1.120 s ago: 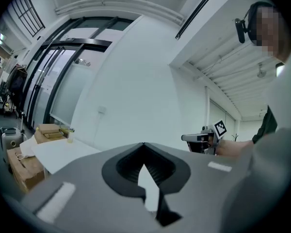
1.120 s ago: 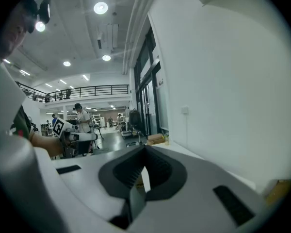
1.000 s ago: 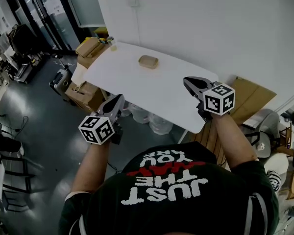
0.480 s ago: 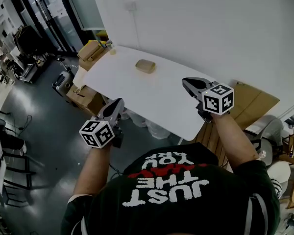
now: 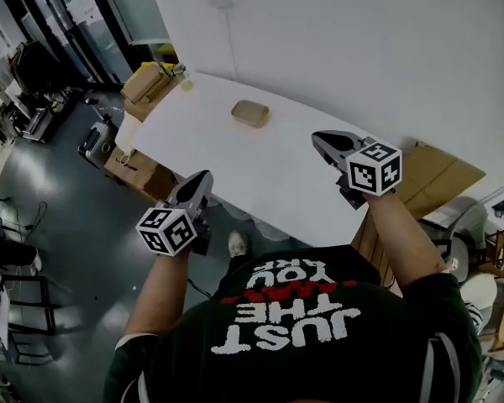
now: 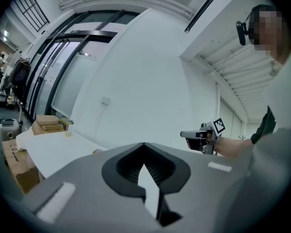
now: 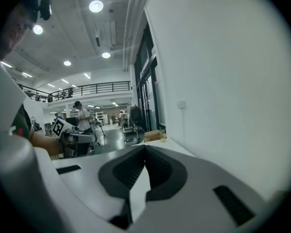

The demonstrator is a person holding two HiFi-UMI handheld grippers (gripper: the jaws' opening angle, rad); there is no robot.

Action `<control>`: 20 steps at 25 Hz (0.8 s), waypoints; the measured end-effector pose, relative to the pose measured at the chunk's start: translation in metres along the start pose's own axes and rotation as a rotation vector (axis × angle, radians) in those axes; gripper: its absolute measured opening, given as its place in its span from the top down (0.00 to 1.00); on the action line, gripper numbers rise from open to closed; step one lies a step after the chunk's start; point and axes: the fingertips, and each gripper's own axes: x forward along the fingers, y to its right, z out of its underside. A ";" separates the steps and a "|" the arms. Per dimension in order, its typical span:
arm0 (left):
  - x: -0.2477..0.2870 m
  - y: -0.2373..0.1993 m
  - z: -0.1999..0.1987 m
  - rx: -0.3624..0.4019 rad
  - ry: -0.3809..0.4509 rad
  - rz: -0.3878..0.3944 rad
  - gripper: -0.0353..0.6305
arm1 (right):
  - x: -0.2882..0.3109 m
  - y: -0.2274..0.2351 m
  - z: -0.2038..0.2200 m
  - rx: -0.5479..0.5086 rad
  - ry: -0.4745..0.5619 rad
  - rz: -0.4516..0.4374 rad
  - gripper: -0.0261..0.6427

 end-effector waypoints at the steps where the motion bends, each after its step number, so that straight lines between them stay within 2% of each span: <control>1: 0.011 -0.017 -0.001 0.000 -0.008 0.015 0.94 | 0.016 0.006 0.000 0.001 -0.005 0.010 0.95; 5: 0.070 -0.095 -0.011 0.000 -0.034 0.094 0.94 | 0.092 0.041 -0.008 -0.002 -0.005 0.063 0.95; 8: 0.124 -0.145 -0.024 0.003 -0.073 0.161 0.94 | 0.143 0.076 -0.017 0.054 0.010 0.122 0.95; 12: 0.182 -0.199 -0.032 -0.014 -0.145 0.238 0.94 | 0.204 0.109 -0.020 0.093 -0.044 0.191 0.95; 15: 0.215 -0.234 -0.024 -0.042 -0.184 0.261 0.94 | 0.242 0.132 -0.016 0.115 -0.090 0.219 0.95; 20: 0.257 -0.268 0.004 -0.094 -0.232 0.252 0.94 | 0.290 0.165 0.003 0.126 -0.156 0.220 0.95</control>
